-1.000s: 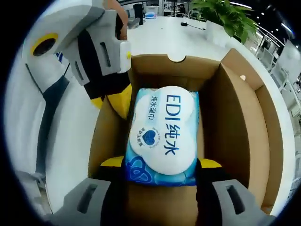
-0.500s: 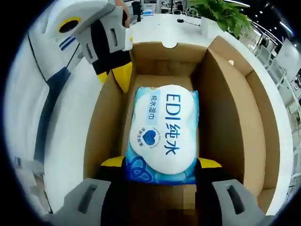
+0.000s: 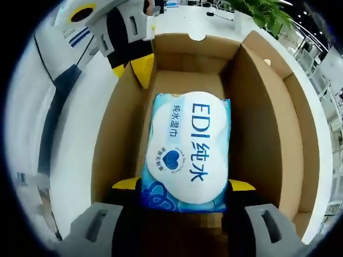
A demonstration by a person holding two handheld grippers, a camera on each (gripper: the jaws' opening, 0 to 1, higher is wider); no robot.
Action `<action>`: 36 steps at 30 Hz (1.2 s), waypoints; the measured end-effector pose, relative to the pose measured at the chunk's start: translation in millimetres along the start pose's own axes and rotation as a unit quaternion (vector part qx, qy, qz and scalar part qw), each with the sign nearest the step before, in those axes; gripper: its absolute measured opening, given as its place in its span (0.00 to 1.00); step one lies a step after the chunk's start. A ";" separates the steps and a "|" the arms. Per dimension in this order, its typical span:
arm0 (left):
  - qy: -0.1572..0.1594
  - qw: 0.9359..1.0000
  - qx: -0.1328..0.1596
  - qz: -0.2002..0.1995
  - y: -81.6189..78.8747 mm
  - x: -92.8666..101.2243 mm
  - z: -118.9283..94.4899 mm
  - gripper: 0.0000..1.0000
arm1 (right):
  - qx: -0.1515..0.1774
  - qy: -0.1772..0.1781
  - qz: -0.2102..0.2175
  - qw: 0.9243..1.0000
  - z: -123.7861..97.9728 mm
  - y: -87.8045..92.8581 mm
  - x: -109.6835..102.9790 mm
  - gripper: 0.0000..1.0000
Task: Operate the shoe box by opening the lid, removing the specified soft item, and placing it in the target area until the item is outside and the box remains undamaged.
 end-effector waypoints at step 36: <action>0.024 0.995 0.054 -0.074 -14.7 6.4 -19.1 0.53 | -0.001 0.004 0.011 1.000 3.4 1.0 1.9 0.65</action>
Point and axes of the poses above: the point that each gripper's makers call its tool centre point, and the gripper's own axes: z roughly forward along the fingers, x roughly to its right, y roughly out of its underside, the point moved 1 cm from there along -z, roughly backward along the fingers, and after that the axes turned 1 degree about y, right-handed, at the moved point
